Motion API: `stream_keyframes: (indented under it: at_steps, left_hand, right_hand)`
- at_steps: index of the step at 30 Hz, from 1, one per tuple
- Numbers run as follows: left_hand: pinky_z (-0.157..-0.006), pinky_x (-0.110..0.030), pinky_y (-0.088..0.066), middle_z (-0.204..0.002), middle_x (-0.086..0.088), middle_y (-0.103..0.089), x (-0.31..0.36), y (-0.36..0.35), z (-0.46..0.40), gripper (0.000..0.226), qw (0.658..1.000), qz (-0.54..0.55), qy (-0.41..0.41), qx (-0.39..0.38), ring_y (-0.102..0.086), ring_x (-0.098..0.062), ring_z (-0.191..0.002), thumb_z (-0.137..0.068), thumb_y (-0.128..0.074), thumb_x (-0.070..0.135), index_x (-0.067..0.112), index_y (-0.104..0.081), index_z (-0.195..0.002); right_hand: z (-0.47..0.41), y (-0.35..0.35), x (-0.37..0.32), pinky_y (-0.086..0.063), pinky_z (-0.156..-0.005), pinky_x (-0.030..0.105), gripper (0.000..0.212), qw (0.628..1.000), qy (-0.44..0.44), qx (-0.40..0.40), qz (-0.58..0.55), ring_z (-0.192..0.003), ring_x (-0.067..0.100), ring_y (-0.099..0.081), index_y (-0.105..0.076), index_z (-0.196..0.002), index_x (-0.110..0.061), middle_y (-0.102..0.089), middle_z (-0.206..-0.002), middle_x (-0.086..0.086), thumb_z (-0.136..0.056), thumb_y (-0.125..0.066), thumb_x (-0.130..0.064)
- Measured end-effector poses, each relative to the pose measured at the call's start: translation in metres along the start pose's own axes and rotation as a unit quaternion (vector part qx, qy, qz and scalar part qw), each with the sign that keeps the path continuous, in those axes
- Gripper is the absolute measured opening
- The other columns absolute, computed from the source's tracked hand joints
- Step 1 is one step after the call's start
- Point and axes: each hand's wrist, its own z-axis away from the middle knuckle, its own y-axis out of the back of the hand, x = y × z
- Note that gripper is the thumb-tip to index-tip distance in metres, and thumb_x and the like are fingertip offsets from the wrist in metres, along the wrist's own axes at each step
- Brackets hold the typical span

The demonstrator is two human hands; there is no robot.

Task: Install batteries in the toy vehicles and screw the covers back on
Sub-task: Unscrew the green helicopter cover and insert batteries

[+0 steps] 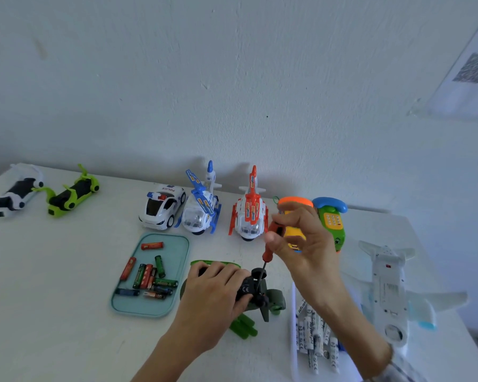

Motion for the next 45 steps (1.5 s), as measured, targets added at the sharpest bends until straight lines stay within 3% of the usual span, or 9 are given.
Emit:
stream_keyframes:
  at_steps: [3, 8, 11, 14, 21, 24, 29, 38, 45]
  left_hand:
    - [-0.076, -0.033, -0.048, -0.094, 0.016, -0.066, 0.000, 0.000, 0.001, 0.034, 1.000, 0.004, 0.001, -0.002, -0.061, -0.009, -0.085, -0.086, -0.040, 0.050, 0.031, -0.061, -0.104]
    - [-0.078, -0.033, -0.047, -0.096, 0.017, -0.065, 0.000, 0.000, 0.003, 0.033, 1.000, 0.004, -0.005, -0.003, -0.060, -0.009, -0.086, -0.086, -0.039, 0.050, 0.032, -0.059, -0.105]
    - [-0.077, -0.033, -0.047, -0.096, 0.018, -0.065, -0.001, -0.001, 0.003, 0.033, 1.000, 0.004, -0.006, -0.006, -0.060, -0.009, -0.086, -0.086, -0.040, 0.051, 0.033, -0.059, -0.106]
    - [-0.077, -0.033, -0.048, -0.095, 0.017, -0.066, -0.001, -0.001, 0.002, 0.033, 1.000, 0.005, -0.007, -0.002, -0.061, -0.009, -0.086, -0.086, -0.040, 0.050, 0.032, -0.059, -0.105]
    - [-0.078, -0.034, -0.047, -0.096, 0.016, -0.065, 0.000, -0.001, 0.004, 0.033, 1.000, 0.002, -0.012, -0.002, -0.060, -0.010, -0.086, -0.086, -0.040, 0.050, 0.031, -0.060, -0.105]
    - [-0.078, -0.034, -0.047, -0.097, 0.016, -0.065, 0.000, 0.000, 0.002, 0.034, 1.000, 0.000, -0.008, -0.003, -0.060, -0.010, -0.087, -0.087, -0.040, 0.050, 0.031, -0.061, -0.105]
    - [-0.077, -0.034, -0.047, -0.095, 0.015, -0.065, 0.001, 0.002, 0.003, 0.034, 1.000, 0.005, -0.009, -0.004, -0.061, -0.010, -0.085, -0.087, -0.040, 0.050, 0.031, -0.062, -0.104]
    - [-0.075, -0.035, -0.048, -0.092, 0.014, -0.065, -0.001, -0.001, 0.002, 0.035, 1.000, -0.002, -0.020, 0.003, -0.061, -0.012, -0.082, -0.086, -0.039, 0.049, 0.030, -0.062, -0.103]
    - [-0.073, -0.035, -0.048, -0.090, 0.012, -0.065, -0.002, -0.003, 0.003, 0.036, 0.999, -0.012, -0.033, 0.021, -0.060, -0.014, -0.080, -0.085, -0.039, 0.049, 0.028, -0.063, -0.101]
  right_hand:
    - [0.002, 0.001, -0.001, -0.052, -0.056, 0.041, 0.022, 1.000, 0.002, 0.013, -0.027, -0.053, 0.036, -0.058, -0.057, -0.075, -0.025, -0.061, -0.070, 0.011, -0.075, -0.076, -0.013]
    - [0.001, 0.004, -0.001, -0.054, -0.066, 0.046, 0.025, 1.000, -0.015, -0.007, -0.025, -0.062, 0.032, -0.060, -0.056, -0.089, -0.013, -0.065, -0.084, 0.014, -0.087, -0.051, 0.011]
    - [-0.001, 0.005, -0.004, -0.054, -0.062, 0.033, 0.015, 0.999, -0.026, 0.003, -0.042, -0.062, 0.026, -0.063, -0.061, -0.081, -0.020, -0.067, -0.090, 0.007, -0.080, -0.069, -0.007]
    - [0.001, 0.001, -0.007, -0.051, -0.054, 0.031, 0.022, 0.999, -0.017, 0.024, -0.044, -0.052, 0.036, -0.059, -0.057, -0.073, -0.017, -0.062, -0.068, 0.004, -0.071, -0.079, -0.015]
    - [0.002, 0.003, -0.003, -0.053, -0.073, 0.034, 0.020, 1.000, -0.014, -0.025, 0.003, -0.061, 0.030, -0.059, -0.060, -0.096, -0.006, -0.062, -0.079, 0.014, -0.092, -0.046, 0.007]
    - [0.010, 0.004, 0.002, -0.052, -0.067, 0.037, 0.017, 0.995, 0.001, -0.050, 0.092, -0.065, 0.018, -0.059, -0.055, -0.103, -0.026, -0.059, -0.081, 0.005, -0.092, -0.057, -0.013]
    - [0.019, 0.001, 0.010, -0.049, -0.056, 0.043, 0.058, 0.989, 0.015, 0.018, 0.146, -0.058, 0.024, -0.052, -0.036, -0.101, -0.057, -0.053, -0.075, 0.008, -0.089, -0.062, -0.007]
    - [0.016, -0.009, 0.004, -0.037, -0.054, 0.012, 0.043, 0.966, 0.085, -0.024, 0.243, -0.061, 0.006, -0.046, -0.037, -0.111, -0.035, -0.048, -0.077, -0.017, -0.090, -0.061, -0.008]
    - [0.014, -0.020, -0.003, -0.034, -0.056, 0.006, 0.042, 0.944, 0.089, -0.077, 0.308, -0.068, -0.004, -0.048, -0.033, -0.114, -0.035, -0.038, -0.069, -0.020, -0.092, -0.059, -0.011]
